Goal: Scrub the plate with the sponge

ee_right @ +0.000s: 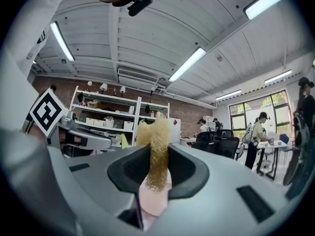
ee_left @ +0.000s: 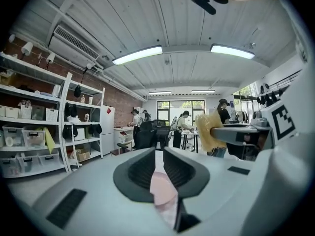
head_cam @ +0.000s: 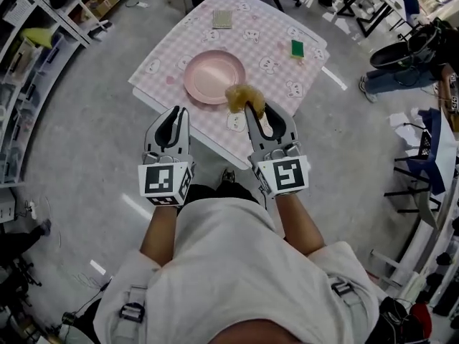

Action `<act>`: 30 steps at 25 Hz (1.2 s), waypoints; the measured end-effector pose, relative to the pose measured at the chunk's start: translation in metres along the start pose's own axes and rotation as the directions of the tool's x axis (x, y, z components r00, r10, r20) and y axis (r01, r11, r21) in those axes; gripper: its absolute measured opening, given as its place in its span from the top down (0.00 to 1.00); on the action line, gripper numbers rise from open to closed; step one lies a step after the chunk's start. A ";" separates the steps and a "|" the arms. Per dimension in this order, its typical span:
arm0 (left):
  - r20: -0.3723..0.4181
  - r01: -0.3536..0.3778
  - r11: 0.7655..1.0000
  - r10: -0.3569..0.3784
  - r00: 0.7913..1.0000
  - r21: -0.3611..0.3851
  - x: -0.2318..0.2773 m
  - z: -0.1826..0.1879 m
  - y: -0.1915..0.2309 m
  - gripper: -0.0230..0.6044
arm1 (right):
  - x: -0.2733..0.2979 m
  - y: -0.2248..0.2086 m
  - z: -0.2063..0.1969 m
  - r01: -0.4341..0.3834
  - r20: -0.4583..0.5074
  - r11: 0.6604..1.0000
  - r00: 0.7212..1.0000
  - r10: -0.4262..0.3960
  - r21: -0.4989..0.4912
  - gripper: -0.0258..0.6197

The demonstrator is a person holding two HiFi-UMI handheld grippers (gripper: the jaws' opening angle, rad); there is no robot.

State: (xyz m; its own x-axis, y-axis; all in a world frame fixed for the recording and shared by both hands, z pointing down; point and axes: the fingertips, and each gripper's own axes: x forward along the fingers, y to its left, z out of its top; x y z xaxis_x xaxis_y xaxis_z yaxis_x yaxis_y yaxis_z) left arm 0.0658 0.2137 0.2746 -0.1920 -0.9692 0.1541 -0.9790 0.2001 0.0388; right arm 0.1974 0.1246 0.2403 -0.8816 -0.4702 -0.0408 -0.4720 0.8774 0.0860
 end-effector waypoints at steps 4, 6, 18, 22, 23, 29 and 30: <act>-0.032 0.001 1.000 -0.001 0.999 0.007 0.031 0.001 0.014 0.87 | 0.028 -0.018 -0.006 0.001 -0.014 1.000 1.000 0.000 0.024 0.82; -0.047 0.009 1.000 -0.009 0.999 0.007 0.049 -0.001 0.023 0.86 | 0.044 -0.024 -0.012 0.005 -0.024 1.000 1.000 -0.004 0.028 0.82; -0.166 0.210 0.978 -0.204 0.965 0.015 0.180 -0.028 0.087 0.87 | 0.146 -0.055 -0.058 0.149 -0.151 0.988 0.978 -0.141 0.044 0.82; -0.246 0.337 0.941 -0.332 0.911 -0.023 0.219 -0.046 0.107 0.86 | 0.176 -0.059 -0.080 0.221 -0.243 0.975 0.948 -0.207 0.032 0.82; -0.268 0.367 0.929 -0.363 0.892 -0.037 0.228 -0.052 0.111 0.86 | 0.182 -0.060 -0.088 0.238 -0.267 0.971 0.938 -0.221 0.035 0.82; -0.400 0.493 0.863 -0.491 0.774 -0.106 0.274 -0.099 0.125 0.86 | 0.196 -0.068 -0.143 0.307 -0.396 0.949 0.882 -0.256 0.070 0.82; -0.425 0.511 0.852 -0.506 0.751 -0.113 0.279 -0.109 0.126 0.86 | 0.194 -0.069 -0.152 0.327 -0.425 0.943 0.864 -0.270 0.067 0.82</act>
State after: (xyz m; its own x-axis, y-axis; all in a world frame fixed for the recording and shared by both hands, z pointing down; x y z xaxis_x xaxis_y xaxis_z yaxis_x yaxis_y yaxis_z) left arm -0.1034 -0.0155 0.4304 0.3806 -0.7679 0.5152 -0.9247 -0.3086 0.2230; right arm 0.0601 -0.0416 0.3779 -0.6325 -0.6834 0.3646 -0.7336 0.6796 0.0013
